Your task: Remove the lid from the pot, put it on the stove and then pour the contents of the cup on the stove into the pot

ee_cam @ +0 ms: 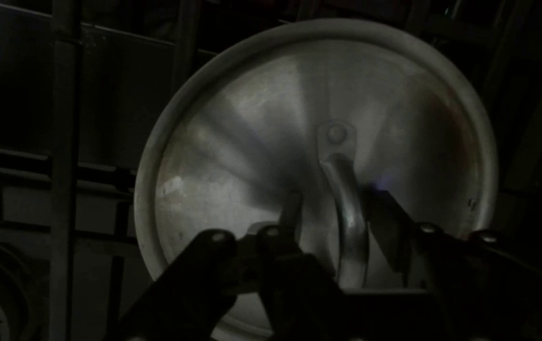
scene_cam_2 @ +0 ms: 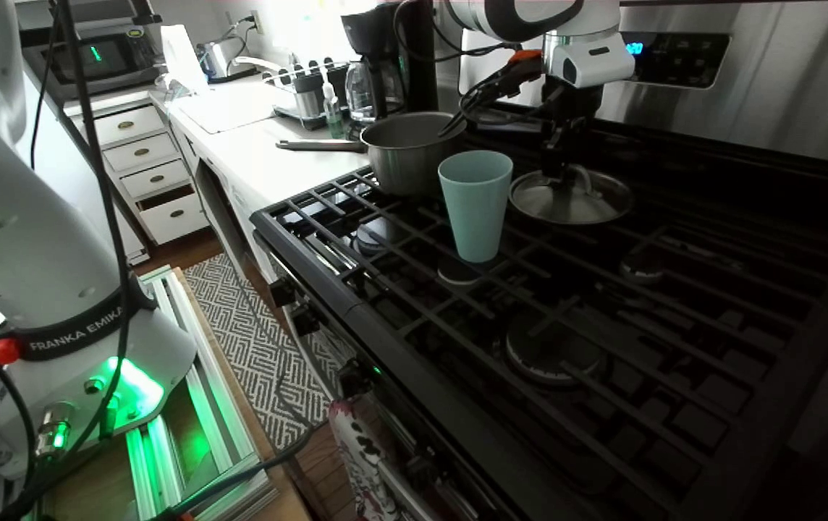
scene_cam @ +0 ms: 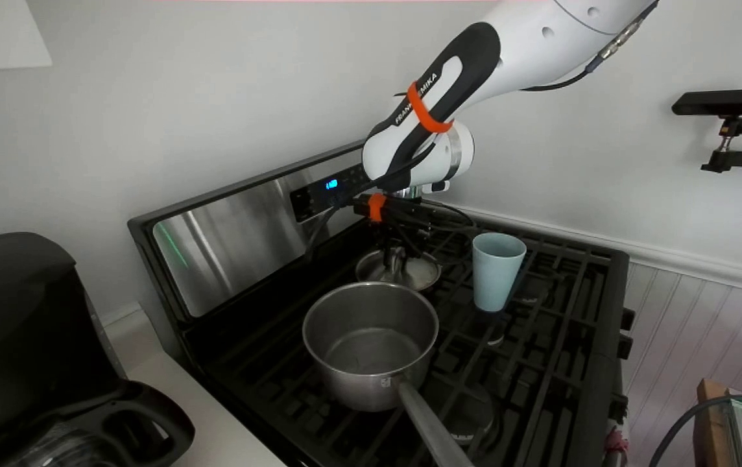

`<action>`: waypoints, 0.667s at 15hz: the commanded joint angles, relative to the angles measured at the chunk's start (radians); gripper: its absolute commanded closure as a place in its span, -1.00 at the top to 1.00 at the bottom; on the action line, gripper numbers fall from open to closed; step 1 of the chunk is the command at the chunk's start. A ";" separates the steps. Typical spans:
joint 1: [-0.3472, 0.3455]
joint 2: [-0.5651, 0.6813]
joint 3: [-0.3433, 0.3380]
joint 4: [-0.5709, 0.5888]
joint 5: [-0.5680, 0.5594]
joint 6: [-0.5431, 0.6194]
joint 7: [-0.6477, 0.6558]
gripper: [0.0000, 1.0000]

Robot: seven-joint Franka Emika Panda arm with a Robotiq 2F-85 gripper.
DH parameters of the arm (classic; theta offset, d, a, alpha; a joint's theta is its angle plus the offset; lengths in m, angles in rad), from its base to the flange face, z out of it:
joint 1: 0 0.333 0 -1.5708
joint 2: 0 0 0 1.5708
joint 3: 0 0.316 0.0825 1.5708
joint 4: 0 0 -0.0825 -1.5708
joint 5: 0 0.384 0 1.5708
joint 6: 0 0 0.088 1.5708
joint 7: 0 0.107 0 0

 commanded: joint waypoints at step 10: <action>0.017 -0.175 -0.057 -0.074 -0.052 0.016 -0.028 1.00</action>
